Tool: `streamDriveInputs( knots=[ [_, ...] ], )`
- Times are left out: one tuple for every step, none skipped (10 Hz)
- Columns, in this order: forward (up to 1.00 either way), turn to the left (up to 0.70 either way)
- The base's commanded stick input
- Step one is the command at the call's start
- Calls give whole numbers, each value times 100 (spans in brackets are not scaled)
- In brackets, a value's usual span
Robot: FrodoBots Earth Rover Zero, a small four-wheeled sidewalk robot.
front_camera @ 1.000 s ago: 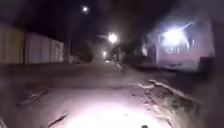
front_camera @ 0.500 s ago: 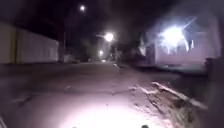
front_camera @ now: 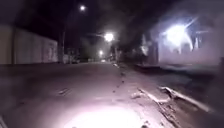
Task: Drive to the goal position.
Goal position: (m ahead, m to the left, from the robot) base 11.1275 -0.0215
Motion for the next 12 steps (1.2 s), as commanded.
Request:
streamDriveInputs(
  knots=[
    [70, 0],
    [70, 0],
    [70, 0],
    [70, 0],
    [70, 0],
    [70, 0],
    [70, 0],
    [70, 0],
    [70, 0],
    [70, 0],
    [70, 0],
    [70, 0]
  ],
)
